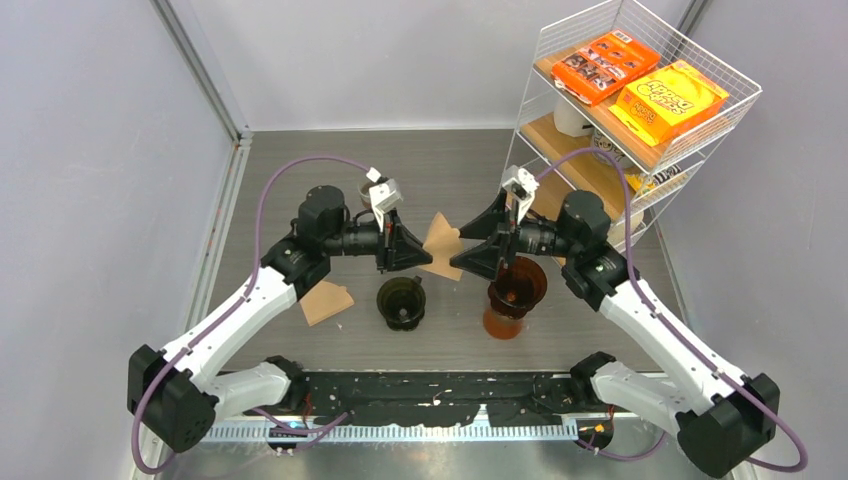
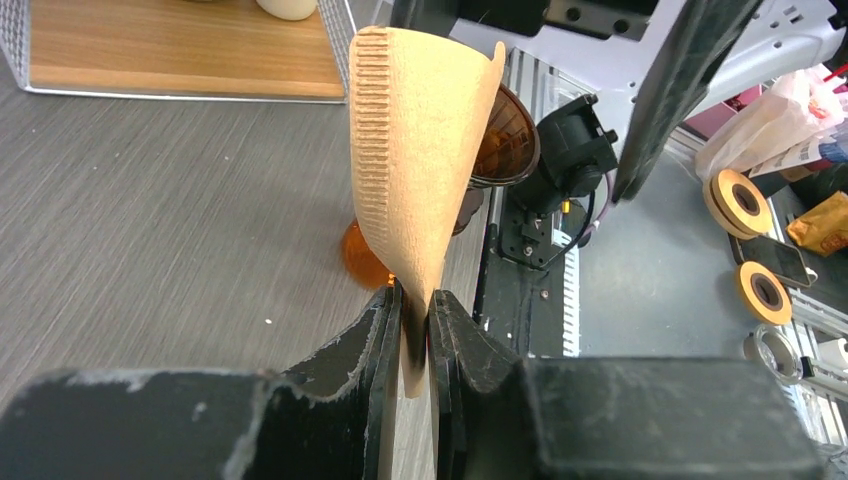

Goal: Place the coffee filter in the dripper

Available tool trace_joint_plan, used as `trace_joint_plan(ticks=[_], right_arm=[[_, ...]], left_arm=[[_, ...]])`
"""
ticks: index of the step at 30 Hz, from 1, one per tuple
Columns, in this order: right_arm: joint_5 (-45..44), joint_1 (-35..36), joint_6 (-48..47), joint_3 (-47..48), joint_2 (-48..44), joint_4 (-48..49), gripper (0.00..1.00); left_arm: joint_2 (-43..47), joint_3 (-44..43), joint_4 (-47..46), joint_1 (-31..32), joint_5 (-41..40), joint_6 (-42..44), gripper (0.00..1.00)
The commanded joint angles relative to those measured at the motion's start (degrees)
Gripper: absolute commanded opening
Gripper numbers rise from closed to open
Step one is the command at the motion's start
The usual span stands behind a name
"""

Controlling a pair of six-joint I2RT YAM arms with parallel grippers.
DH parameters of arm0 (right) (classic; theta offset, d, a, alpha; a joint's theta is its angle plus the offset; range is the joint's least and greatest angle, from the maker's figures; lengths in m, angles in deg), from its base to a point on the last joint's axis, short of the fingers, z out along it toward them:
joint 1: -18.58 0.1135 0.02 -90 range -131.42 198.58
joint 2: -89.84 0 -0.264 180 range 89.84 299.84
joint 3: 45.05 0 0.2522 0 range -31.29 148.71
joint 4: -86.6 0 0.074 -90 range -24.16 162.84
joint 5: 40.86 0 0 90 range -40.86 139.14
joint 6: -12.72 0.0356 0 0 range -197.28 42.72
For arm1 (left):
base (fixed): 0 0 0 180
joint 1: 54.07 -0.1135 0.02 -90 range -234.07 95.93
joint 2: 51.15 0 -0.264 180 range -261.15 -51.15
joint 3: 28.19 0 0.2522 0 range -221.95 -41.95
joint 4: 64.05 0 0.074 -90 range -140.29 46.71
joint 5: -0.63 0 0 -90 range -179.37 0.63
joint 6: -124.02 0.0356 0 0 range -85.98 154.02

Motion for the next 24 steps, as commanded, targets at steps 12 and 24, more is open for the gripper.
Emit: trace_joint_plan(ticks=[12,24], right_arm=[[1.6,3.8,2.7,6.1,6.4,3.5,0.19],[-7.9,3.8,2.5,9.4,3.2,-1.8,0.05]], left_arm=[[-1.2,-4.1,0.4,1.5,0.9,2.4,0.23],[3.3,-0.3,-0.5,1.2,-10.3,-1.5,0.99]])
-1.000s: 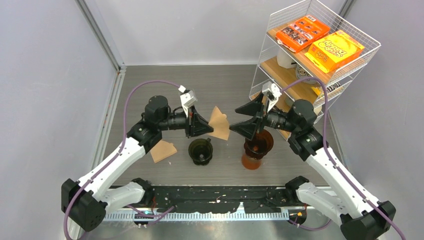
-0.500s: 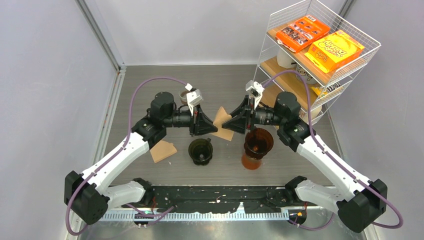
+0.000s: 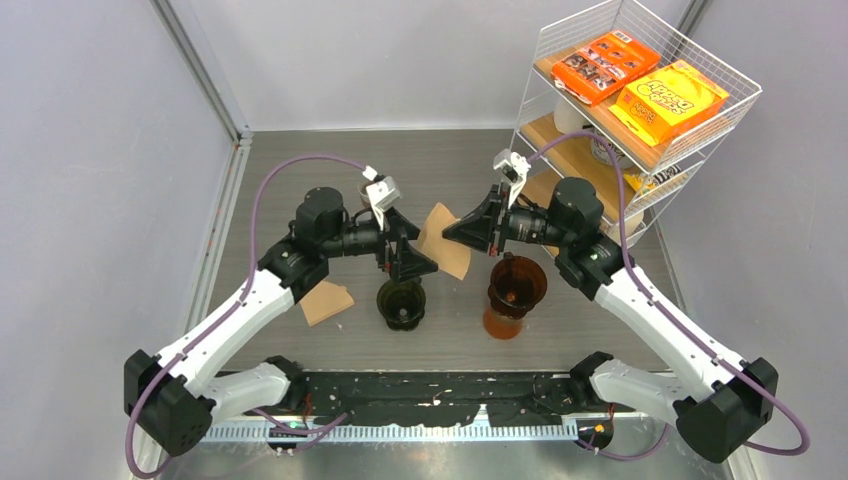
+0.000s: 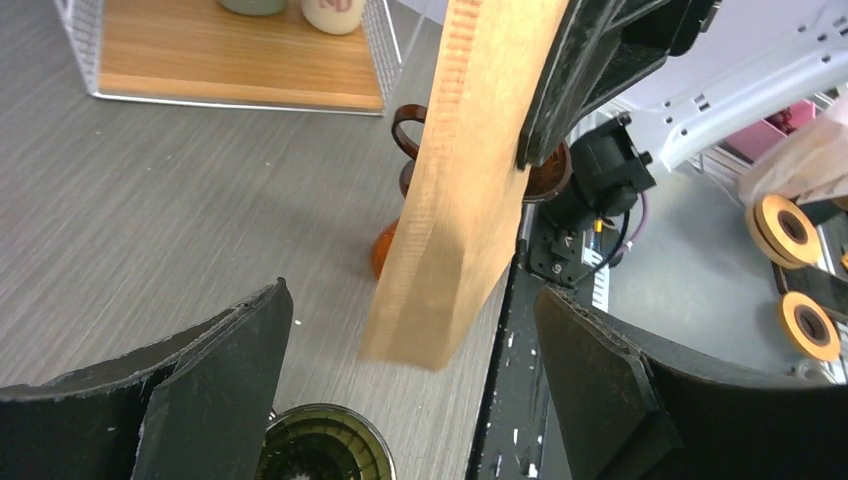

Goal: Place the coffee filter in the dripper

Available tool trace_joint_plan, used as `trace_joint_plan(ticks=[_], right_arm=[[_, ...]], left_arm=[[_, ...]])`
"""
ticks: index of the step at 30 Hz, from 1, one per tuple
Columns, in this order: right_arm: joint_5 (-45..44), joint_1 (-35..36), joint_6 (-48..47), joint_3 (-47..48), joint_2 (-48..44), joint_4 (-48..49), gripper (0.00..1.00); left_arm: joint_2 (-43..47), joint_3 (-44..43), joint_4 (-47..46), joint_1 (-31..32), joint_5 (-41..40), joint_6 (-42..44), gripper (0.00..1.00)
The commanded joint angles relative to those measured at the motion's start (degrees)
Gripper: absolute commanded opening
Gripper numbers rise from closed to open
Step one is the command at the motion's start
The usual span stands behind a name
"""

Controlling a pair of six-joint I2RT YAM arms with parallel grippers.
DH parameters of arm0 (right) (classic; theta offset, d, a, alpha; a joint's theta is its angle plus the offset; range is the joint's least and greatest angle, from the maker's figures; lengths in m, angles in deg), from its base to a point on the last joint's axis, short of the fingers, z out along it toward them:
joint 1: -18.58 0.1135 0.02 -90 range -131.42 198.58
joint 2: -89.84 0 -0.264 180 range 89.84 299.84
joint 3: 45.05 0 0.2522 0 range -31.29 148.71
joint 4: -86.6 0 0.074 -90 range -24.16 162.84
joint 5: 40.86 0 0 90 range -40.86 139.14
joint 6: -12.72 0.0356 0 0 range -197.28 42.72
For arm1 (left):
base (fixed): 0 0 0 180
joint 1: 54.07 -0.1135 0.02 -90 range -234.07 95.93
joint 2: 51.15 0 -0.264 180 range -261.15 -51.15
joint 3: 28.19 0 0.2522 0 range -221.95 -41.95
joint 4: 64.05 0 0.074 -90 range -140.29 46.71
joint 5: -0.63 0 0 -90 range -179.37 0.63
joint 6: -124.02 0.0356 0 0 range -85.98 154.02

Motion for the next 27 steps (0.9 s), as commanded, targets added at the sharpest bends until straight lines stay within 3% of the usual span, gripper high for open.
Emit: trace_joint_plan(ticks=[1,9,12,15,18,24,27], right_arm=[[-4.4,0.2,-0.5,2.6,-3.7,-0.4,0.05],[-0.2,0.2,2.2,2.5,-3.7,3.3,0.05],[0.1,0.2,2.1,3.0,-2.7,3.4,0.05],[-3.1,0.2,2.2,3.0,-1.8,4.2,0.05],[-6.9,0.2,2.0,3.0,-1.4,4.3,0.05],[-9.9,0.2,3.2,2.1,-1.2,5.3,0.05],[-11.1,0.2,3.3,1.0,-2.2,5.9,0.05]], left_arm=[[3.5,1.7,-3.1,-0.5,-5.3,-4.1,1.00],[-1.0,4.9,-26.2,-3.8,12.9,-23.1,1.00],[-1.5,6.1,-33.3,-3.7,14.7,-27.3,1.00],[-1.1,6.5,-33.9,-3.7,14.8,-28.0,1.00],[-0.6,6.8,-33.5,-3.7,14.4,-27.7,0.89],[0.7,6.4,-29.0,-3.8,11.3,-24.7,0.51],[1.5,6.4,-27.1,-3.8,8.8,-23.6,0.42]])
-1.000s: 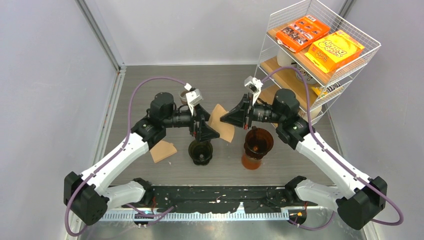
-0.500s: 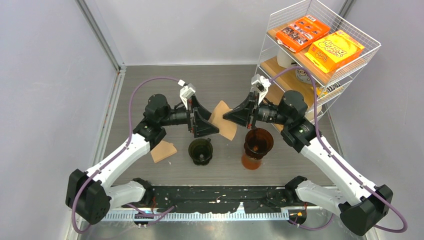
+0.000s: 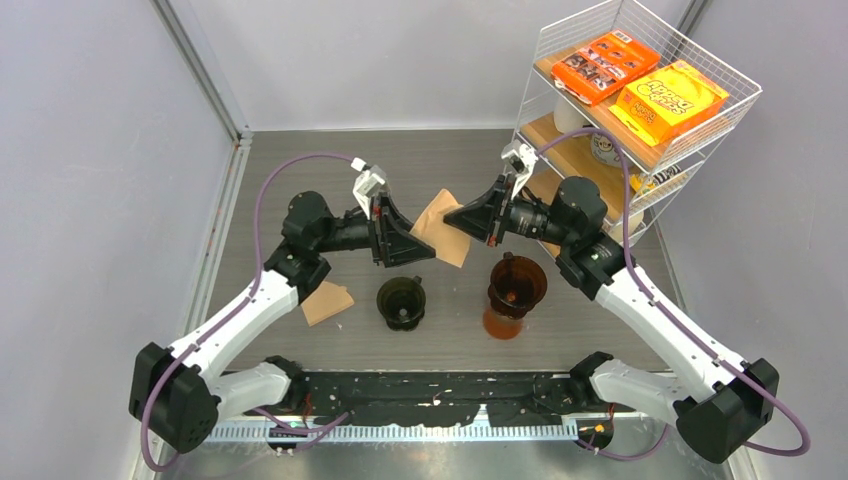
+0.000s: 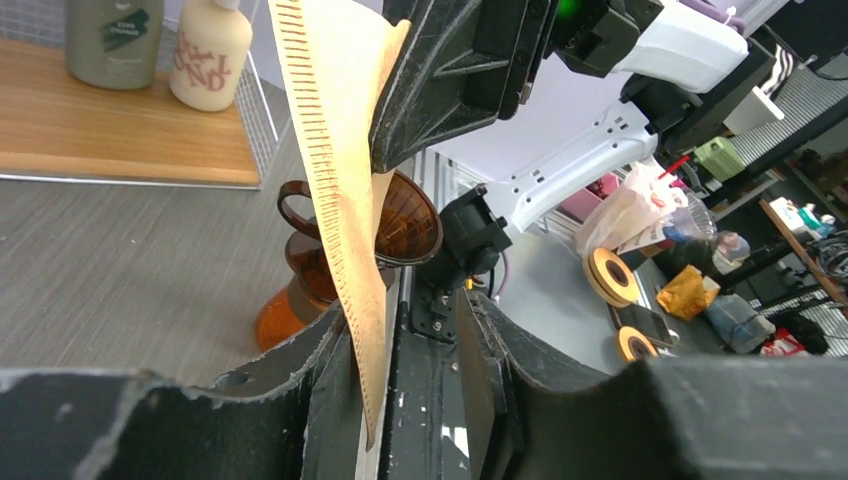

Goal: Place the coffee filter in the dripper

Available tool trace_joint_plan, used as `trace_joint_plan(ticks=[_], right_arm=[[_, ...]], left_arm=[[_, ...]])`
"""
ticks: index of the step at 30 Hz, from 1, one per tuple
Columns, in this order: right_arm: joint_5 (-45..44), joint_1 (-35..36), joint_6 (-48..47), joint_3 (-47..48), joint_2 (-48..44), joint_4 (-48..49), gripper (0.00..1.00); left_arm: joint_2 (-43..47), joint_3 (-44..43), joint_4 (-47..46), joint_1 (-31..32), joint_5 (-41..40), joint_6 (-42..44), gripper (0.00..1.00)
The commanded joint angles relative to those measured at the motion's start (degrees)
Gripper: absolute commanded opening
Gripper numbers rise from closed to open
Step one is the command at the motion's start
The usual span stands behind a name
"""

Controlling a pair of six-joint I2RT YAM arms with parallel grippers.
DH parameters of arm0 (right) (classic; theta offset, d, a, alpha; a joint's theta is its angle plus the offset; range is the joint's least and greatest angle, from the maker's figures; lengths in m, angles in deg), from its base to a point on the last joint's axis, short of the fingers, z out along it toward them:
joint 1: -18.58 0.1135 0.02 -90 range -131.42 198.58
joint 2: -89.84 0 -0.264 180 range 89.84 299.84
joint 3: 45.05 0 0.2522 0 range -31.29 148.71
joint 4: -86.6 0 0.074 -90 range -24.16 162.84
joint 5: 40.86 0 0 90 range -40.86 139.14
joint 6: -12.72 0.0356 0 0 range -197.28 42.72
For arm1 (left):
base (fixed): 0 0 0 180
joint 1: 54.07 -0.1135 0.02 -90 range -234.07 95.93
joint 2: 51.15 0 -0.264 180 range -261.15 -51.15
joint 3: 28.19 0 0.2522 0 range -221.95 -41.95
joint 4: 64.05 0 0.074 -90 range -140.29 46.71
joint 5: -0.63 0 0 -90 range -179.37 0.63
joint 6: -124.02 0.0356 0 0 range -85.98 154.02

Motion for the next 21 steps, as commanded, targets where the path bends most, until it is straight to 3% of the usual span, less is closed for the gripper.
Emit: trace_joint_plan(ticks=[1,9,17,21], right_arm=[[-2.7,0.3,0.9,-0.3,-1.6,4.7,0.05],[-2.0,0.2,2.7,-4.1,-1.8,9.3,0.05],[-0.8,0.2,3.2,-5.8,-2.7,10.3,0.05],[0.6,0.2,2.8,-6.5,-3.8,10.6,0.08]], left_arm=[[2.6,-0.2,1.0,-0.1,-3.5,1.9,0.40],[1.9,-1.2,1.2,0.0,-4.9,1.7,0.27],[1.2,-1.5,3.8,-0.1,-6.7,4.6,0.00],[1.0,-1.9,5.7,-0.1,-5.8,8.5,0.00]])
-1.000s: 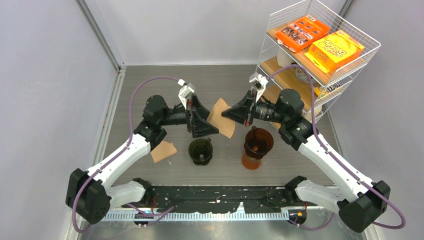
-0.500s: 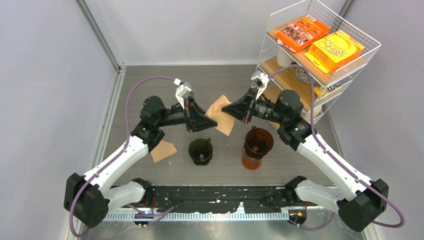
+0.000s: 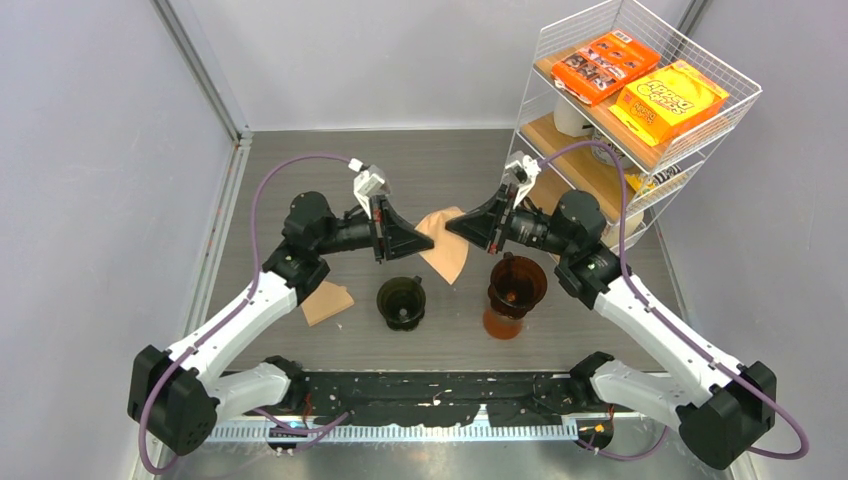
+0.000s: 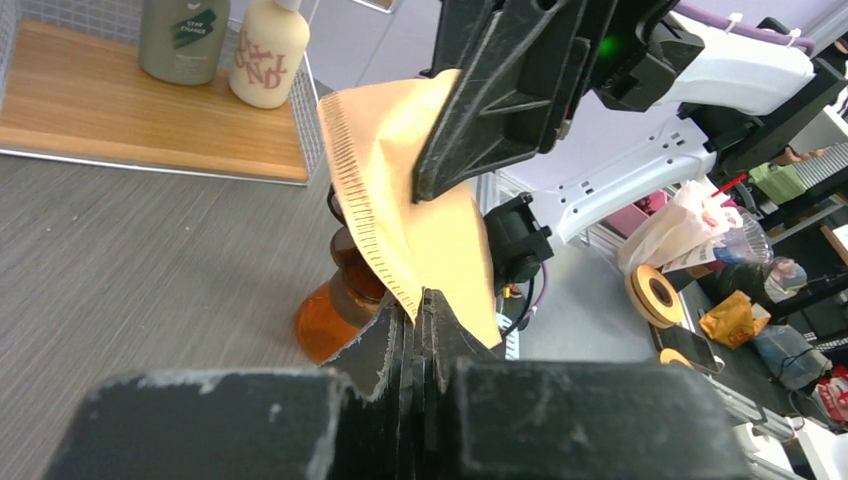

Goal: Place the coffee filter in the dripper

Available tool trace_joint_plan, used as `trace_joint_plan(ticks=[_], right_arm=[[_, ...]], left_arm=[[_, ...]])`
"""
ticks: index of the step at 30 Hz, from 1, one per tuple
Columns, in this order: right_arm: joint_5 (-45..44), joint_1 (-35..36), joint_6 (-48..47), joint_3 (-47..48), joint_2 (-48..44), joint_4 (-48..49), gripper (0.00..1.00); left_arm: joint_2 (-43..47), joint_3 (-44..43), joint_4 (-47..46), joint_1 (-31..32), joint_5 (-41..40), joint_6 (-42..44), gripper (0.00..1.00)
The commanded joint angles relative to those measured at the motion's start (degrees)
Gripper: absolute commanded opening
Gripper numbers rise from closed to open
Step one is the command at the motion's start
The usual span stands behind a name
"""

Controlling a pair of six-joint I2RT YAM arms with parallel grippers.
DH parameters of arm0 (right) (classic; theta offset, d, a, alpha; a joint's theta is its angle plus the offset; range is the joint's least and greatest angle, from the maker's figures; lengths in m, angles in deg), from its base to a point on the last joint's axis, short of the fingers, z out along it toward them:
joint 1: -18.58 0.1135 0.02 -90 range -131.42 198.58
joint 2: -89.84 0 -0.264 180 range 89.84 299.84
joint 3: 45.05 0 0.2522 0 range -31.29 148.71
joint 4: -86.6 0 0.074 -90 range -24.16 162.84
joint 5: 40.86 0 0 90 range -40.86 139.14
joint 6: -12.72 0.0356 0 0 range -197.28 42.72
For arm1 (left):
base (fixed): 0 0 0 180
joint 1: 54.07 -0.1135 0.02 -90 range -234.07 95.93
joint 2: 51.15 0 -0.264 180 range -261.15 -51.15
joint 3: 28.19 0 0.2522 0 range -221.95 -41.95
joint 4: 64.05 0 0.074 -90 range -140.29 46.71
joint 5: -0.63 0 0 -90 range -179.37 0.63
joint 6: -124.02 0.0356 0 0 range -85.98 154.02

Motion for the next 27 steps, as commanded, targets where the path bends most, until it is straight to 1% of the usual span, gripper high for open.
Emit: trace_joint_plan(ticks=[1,2,3,4,6,7,8,11,12,15,17,23,27], right_arm=[[2.5,0.2,0.2,-0.1,-2.4,3.7,0.15],[2.6,0.3,0.2,-0.1,-2.6,3.5,0.21],[2.3,0.1,-0.2,0.1,-3.2,2.6,0.34],[1.3,0.1,-0.6,0.3,-3.6,1.8,0.40],[-1.2,0.1,-2.2,0.6,-5.6,-1.3,0.64],[-2.3,0.1,-3.5,0.7,-6.1,-3.8,0.69],[-5.2,-0.1,-4.2,0.8,-7.5,-5.0,0.78],[-12.4,-0.2,-6.3,-0.3,-10.5,-9.3,0.92],[-16.0,-0.3,-6.7,-1.0,-12.0,-10.0,0.99],[-22.1,-0.3,-8.8,-2.3,-14.6,-12.0,0.96],[-23.0,-0.3,-10.4,-2.8,-15.7,-13.0,0.95],[-19.6,-0.3,-15.2,-1.6,-14.1,-19.5,0.95],[-22.0,-0.3,-15.2,-1.1,-12.7,-20.0,0.95]], left_arm=[[-0.3,-2.0,1.6,0.0,1.3,6.5,0.00],[-0.4,-2.0,2.0,-0.1,3.1,8.3,0.00],[-0.5,-2.1,2.5,-0.1,4.7,10.2,0.00],[-0.3,-2.1,2.9,0.0,6.4,12.6,0.00],[0.4,-2.1,4.4,0.0,7.0,16.4,0.00],[0.8,-2.3,5.7,0.0,6.9,18.2,0.00],[1.1,-2.4,6.9,0.0,6.6,20.0,0.00],[2.2,-2.9,9.5,0.0,5.4,23.0,0.00],[2.4,-2.9,10.0,0.0,5.3,23.7,0.00],[2.7,-3.1,11.2,0.0,5.3,24.9,0.00],[2.7,-3.3,11.3,0.0,5.2,24.5,0.00],[2.6,-4.3,11.5,0.0,5.5,23.2,0.00],[2.6,-4.3,11.5,0.0,6.3,23.2,0.00]])
